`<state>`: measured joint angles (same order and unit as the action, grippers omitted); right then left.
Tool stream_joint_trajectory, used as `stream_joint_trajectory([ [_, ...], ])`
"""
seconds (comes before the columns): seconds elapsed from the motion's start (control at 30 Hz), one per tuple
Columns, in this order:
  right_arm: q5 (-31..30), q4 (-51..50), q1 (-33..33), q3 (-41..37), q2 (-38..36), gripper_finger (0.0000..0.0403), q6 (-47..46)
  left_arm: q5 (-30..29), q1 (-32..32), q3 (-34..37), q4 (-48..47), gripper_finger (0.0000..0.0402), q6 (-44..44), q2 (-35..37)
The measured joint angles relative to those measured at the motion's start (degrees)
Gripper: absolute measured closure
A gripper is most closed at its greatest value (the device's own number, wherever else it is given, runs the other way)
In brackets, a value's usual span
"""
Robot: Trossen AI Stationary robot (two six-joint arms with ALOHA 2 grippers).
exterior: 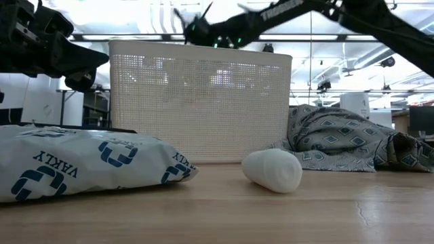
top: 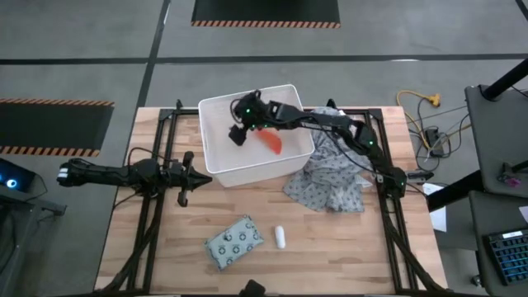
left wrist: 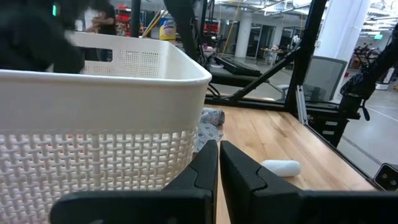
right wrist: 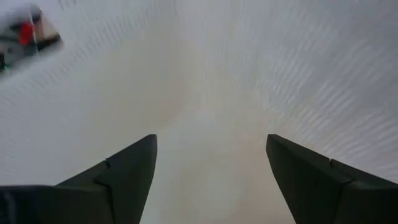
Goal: Pick & place medical supplies in basket/bin
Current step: Put the roll of gauze into the white bin
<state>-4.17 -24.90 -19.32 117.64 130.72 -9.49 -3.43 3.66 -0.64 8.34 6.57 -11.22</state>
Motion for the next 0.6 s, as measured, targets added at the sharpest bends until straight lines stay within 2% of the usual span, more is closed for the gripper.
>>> stream_joint_trajectory([
  [0.27,-0.9,-3.5,2.3,0.0,-10.5,0.0135,0.6,0.0,0.0,0.0,0.0,0.0402,0.0,0.0],
  [0.4,-1.0,-11.9,5.0,-0.1,-15.3,0.0142,-1.5,0.0,0.0,0.0,0.0,0.0402,0.0,0.0],
  [0.6,0.1,-28.1,11.1,-0.1,-20.8,0.015,-10.2,0.0,0.0,0.0,0.0,0.0402,0.0,0.0],
])
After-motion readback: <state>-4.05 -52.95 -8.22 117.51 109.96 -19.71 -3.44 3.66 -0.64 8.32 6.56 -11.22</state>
